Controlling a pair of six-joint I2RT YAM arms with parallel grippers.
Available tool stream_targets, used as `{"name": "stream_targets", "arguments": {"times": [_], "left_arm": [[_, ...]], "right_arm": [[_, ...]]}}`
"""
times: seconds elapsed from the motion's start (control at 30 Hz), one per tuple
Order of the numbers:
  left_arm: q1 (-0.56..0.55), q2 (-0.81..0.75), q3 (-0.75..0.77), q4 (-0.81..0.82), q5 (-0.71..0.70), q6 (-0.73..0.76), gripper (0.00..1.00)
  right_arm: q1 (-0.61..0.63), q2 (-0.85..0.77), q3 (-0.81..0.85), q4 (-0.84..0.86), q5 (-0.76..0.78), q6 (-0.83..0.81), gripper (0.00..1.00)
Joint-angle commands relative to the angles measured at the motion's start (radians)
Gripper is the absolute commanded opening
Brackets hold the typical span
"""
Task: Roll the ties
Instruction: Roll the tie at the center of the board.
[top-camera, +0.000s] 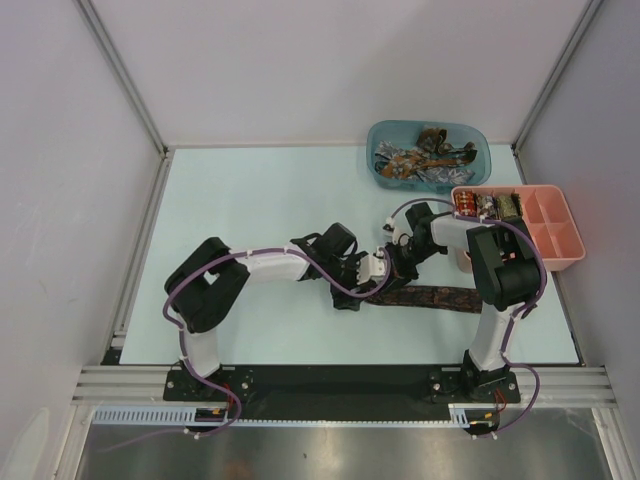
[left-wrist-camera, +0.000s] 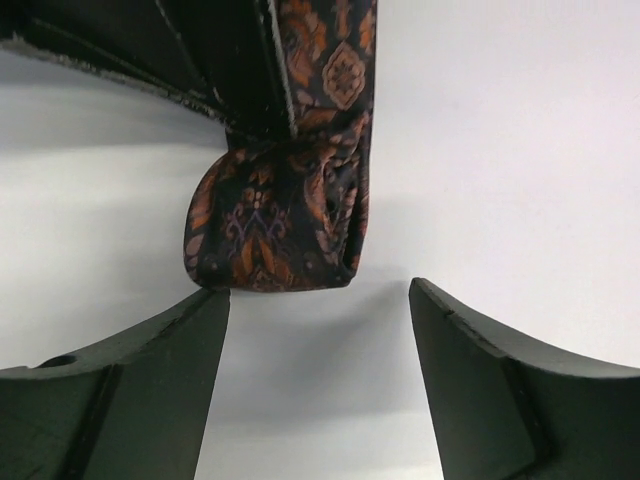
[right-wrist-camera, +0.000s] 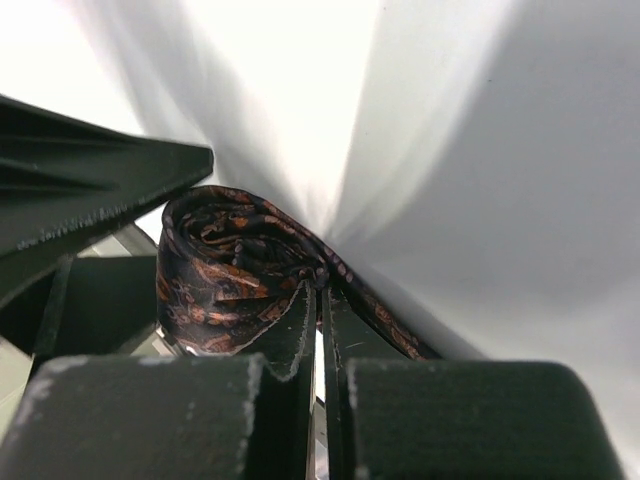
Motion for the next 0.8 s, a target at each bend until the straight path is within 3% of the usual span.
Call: {"name": "stream_targets", "arguments": {"times": [0.0, 0.37, 0.47, 0.77], "left_arm": [[-0.006, 0.019, 0.032, 0.065, 0.101, -0.091, 0.77], [-0.012, 0.116, 0.058, 0.146, 0.104, -0.225, 0.70], [-0.004, 0.111, 0.043, 0.160, 0.064, -0.240, 0.73], [0.025, 0.073, 0.061, 0.053, 0.081, -0.084, 0.77]], "right_arm": [[0.021, 0.024, -0.022, 0.016, 0.112, -0.016, 0.00], [0.043, -0.014, -0.057, 0.047, 0.074, -0.013, 0.00], [0.047, -0.015, -0.060, 0.050, 0.078, -0.013, 0.00], [0.057, -0.012, -0.065, 0.062, 0.084, -0.018, 0.00]]}}
